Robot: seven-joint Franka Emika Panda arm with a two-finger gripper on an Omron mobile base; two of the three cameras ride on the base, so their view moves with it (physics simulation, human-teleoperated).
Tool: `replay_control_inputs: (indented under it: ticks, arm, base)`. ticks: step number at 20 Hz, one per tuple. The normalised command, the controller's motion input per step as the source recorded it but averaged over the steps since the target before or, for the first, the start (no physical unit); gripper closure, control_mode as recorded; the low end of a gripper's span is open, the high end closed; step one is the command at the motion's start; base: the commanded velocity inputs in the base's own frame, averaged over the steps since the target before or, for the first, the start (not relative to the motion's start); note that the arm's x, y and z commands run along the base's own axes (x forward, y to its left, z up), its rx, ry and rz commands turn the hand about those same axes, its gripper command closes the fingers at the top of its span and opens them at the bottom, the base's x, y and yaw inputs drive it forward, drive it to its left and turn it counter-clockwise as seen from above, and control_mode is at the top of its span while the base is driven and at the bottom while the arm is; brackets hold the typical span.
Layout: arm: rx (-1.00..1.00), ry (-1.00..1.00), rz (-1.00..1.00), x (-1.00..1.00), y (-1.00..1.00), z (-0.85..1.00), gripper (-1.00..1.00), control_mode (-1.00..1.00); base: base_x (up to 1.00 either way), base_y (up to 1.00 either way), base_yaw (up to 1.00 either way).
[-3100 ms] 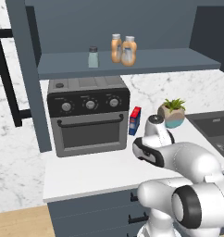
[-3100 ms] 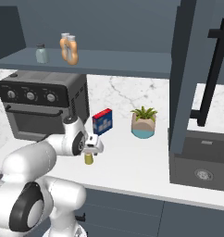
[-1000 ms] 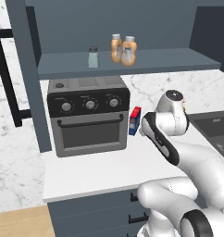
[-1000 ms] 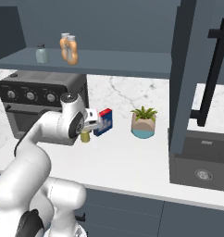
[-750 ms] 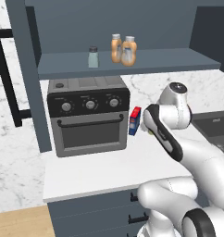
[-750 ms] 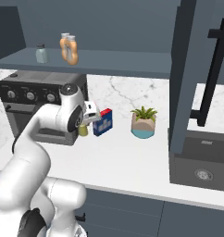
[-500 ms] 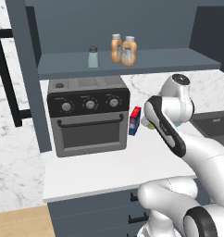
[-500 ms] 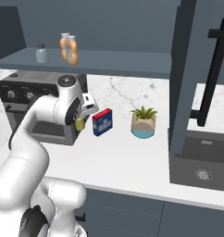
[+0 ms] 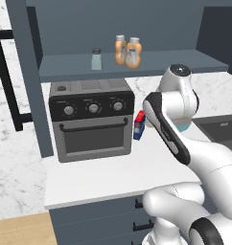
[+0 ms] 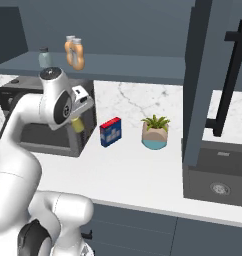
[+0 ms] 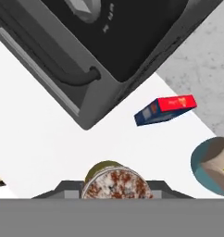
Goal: Put the shaker and condiment bottle from the counter next to their counterparts in the cabinet.
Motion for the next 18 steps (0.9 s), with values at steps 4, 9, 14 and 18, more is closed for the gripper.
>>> replay_control_inputs:
  ticks: [4,9,14,18]
  arm:
    - [-0.03,-0.01,0.1,-0.15,0.19,0.43,1.0,-1.0]
    - [0.0,-0.08,0.09,-0.15,0.03,0.44,1.0,-1.0]
    - [0.0,-0.13,0.07,-0.38,0.05,0.29,1.0,-1.0]
    - [0.01,-0.09,0.06,-0.21,0.12,0.08,1.0,-1.0]
  base:
    - [0.0,0.0,0.0]
    - [0.0,0.0,0.0]
    - [0.0,0.0,0.0]
    - [0.0,0.0,0.0]
